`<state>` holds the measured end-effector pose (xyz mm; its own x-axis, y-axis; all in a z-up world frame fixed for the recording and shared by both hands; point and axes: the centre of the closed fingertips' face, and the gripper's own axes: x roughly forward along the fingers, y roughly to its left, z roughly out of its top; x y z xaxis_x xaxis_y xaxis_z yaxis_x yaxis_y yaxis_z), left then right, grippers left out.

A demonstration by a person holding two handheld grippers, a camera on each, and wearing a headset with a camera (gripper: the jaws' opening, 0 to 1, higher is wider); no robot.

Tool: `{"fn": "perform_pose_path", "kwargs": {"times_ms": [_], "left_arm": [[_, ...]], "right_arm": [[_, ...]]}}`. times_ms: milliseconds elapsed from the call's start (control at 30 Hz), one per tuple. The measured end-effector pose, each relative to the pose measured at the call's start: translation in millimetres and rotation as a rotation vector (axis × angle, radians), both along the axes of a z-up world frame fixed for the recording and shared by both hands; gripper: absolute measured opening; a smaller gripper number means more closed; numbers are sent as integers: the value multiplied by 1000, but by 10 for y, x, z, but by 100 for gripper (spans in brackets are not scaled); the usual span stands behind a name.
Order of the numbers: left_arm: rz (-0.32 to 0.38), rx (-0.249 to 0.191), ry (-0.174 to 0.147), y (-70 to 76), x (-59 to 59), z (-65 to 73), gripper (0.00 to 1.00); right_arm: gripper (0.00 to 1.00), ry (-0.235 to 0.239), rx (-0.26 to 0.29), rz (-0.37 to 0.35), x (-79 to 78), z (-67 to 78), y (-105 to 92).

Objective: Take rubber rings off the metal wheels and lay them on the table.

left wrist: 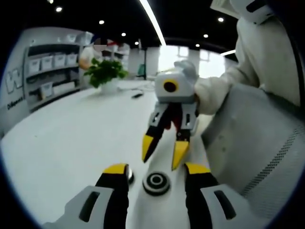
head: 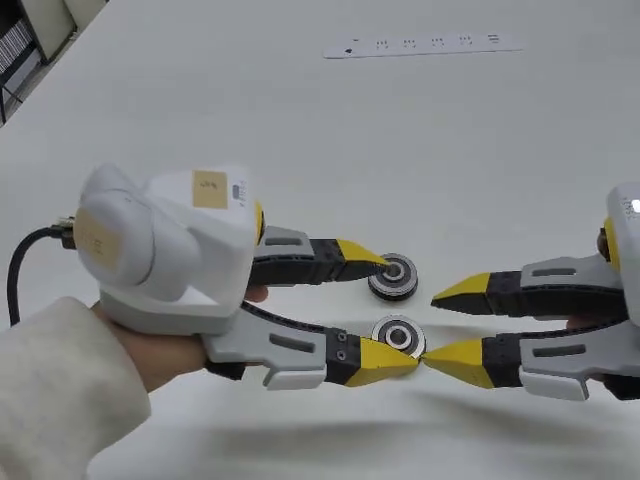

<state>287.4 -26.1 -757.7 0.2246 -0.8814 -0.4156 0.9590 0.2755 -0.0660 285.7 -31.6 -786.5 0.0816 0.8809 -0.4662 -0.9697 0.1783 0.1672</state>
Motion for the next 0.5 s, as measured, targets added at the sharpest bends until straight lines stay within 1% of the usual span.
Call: {"fn": "perform_pose_path", "kwargs": {"times_ms": [100, 200, 333, 500], "left_arm": [[-5, 5, 4, -2, -6, -34, 43], [3, 5, 8, 0, 9, -57, 42], [9, -1, 20, 4, 17, -102, 34], [9, 14, 22, 25, 3, -176, 31]], "right_arm": [[28, 5, -6, 10, -20, -37, 4], [27, 10, -11, 20, -38, -74, 14], [26, 10, -14, 25, -45, -101, 19], [24, -4, -20, 34, -53, -132, 28]]}}
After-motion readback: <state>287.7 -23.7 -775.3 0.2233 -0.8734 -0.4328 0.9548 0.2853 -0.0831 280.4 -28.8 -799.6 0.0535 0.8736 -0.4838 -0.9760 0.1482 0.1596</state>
